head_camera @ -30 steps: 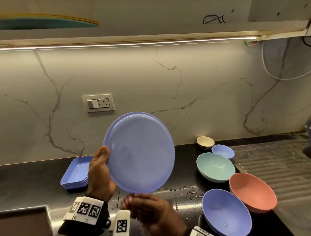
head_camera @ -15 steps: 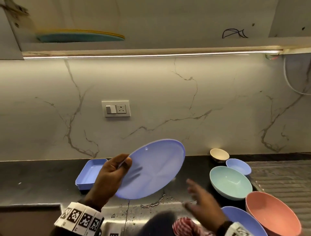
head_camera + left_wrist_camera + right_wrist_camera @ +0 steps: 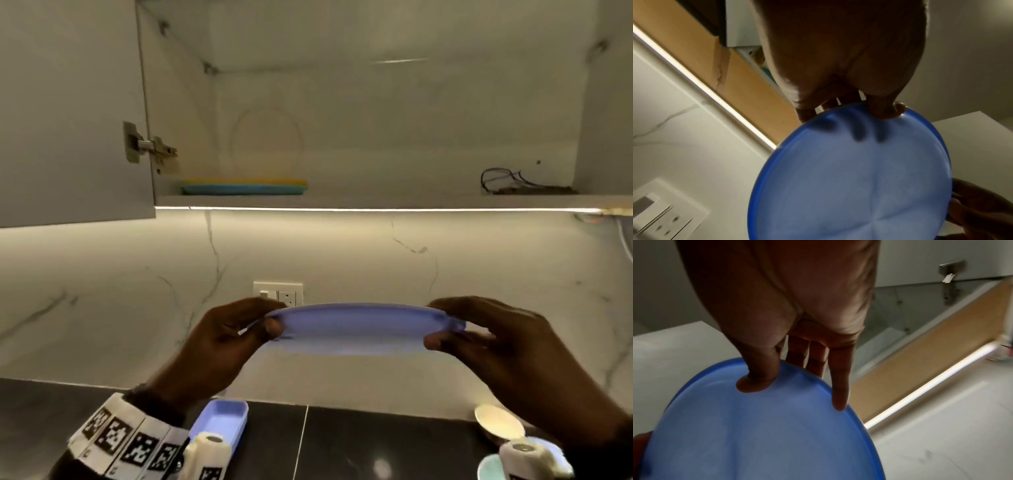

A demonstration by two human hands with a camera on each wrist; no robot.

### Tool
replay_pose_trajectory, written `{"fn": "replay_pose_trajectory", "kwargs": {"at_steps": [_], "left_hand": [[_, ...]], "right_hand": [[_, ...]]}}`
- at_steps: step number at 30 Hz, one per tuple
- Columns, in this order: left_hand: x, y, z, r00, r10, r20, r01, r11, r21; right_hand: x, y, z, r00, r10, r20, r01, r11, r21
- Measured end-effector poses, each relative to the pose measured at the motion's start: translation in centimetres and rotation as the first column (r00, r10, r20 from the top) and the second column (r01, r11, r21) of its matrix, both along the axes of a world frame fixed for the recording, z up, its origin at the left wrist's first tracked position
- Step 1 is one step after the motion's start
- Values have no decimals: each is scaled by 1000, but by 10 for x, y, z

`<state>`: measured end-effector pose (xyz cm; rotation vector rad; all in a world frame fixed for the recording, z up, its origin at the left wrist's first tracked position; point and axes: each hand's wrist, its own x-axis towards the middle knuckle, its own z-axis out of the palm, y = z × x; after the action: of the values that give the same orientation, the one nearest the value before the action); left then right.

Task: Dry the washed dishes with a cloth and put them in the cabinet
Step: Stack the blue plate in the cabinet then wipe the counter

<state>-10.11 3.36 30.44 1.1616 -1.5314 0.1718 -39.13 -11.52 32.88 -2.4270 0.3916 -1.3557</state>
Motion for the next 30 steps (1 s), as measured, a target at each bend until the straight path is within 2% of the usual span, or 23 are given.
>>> {"fn": "replay_pose_trajectory", "kwargs": {"at_steps": [6, 10, 13, 17, 20, 24, 30], "left_hand": [[-7, 44, 72, 986, 61, 155, -19, 966, -259], [-4, 65, 112, 968, 142, 208, -65, 938, -340], [13, 69, 138, 940, 207, 271, -103, 929, -356], [48, 65, 168, 910, 272, 314, -175, 936, -305], [80, 52, 183, 861, 352, 369, -279, 931, -236], [123, 31, 189, 825, 427, 371, -371, 904, -214], [176, 4, 186, 806, 493, 327, -459, 870, -178]], "right_hand": [[-3, 32, 62, 991, 29, 134, 6, 969, -248], [6, 47, 100, 976, 25, 215, 69, 906, -417], [28, 39, 124, 961, 46, 274, 107, 849, -517], [77, 14, 148, 951, 74, 302, 107, 834, -541], [117, -7, 163, 960, 67, 270, 89, 846, -526], [165, -24, 177, 988, -46, 146, 104, 902, -420], [225, -30, 180, 962, -268, -49, 232, 901, -367]]}}
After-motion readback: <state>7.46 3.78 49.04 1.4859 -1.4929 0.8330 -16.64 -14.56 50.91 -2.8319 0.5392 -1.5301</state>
